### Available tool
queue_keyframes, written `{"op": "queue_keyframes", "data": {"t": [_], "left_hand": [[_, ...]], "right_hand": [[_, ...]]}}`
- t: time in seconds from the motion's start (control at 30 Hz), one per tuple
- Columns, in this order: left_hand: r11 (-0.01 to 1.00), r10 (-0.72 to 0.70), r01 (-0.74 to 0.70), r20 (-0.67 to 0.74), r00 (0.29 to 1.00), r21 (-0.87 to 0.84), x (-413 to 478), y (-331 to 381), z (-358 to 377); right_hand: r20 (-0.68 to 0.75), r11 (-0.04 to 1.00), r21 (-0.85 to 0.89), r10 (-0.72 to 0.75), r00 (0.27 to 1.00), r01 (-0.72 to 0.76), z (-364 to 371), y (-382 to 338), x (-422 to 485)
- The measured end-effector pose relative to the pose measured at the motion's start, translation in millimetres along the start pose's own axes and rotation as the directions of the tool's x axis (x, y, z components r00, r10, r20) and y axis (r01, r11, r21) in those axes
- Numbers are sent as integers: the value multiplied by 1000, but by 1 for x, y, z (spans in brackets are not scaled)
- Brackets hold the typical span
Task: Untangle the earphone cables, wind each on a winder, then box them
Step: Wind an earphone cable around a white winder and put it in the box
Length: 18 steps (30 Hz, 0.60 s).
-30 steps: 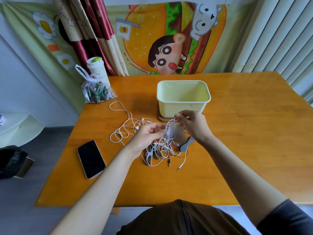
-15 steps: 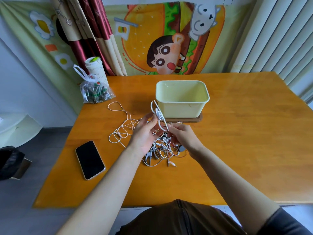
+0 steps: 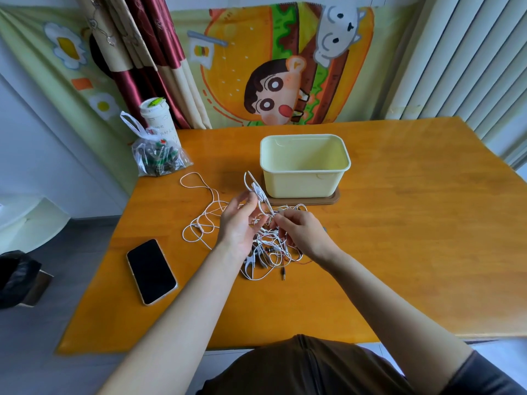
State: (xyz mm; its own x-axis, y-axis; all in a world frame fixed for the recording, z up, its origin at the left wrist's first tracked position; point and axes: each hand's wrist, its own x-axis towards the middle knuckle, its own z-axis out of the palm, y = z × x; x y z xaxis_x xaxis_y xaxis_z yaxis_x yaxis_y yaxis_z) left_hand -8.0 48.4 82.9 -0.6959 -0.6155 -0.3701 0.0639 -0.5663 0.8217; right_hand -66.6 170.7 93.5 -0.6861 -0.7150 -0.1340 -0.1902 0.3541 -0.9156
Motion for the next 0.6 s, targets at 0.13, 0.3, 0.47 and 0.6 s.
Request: {"op": "queue_keyframes", "data": {"t": [0.13, 0.3, 0.47, 0.6], "left_hand": [[888, 233, -216, 9, 973, 406, 3, -7, -8], [527, 318, -403, 266, 910, 748, 5, -7, -21], [593, 204, -415, 370, 906, 690, 0, -6, -19], [648, 148, -400, 408, 901, 649, -2, -2, -18]], "right_hand": [[-30, 991, -116, -72, 997, 68, -5, -4, 1], [-46, 940, -292, -200, 979, 178, -18, -5, 8], [-105, 918, -348, -240, 965, 191, -34, -5, 14], [-182, 912, -361, -272, 945, 193, -35, 0, 17]]}}
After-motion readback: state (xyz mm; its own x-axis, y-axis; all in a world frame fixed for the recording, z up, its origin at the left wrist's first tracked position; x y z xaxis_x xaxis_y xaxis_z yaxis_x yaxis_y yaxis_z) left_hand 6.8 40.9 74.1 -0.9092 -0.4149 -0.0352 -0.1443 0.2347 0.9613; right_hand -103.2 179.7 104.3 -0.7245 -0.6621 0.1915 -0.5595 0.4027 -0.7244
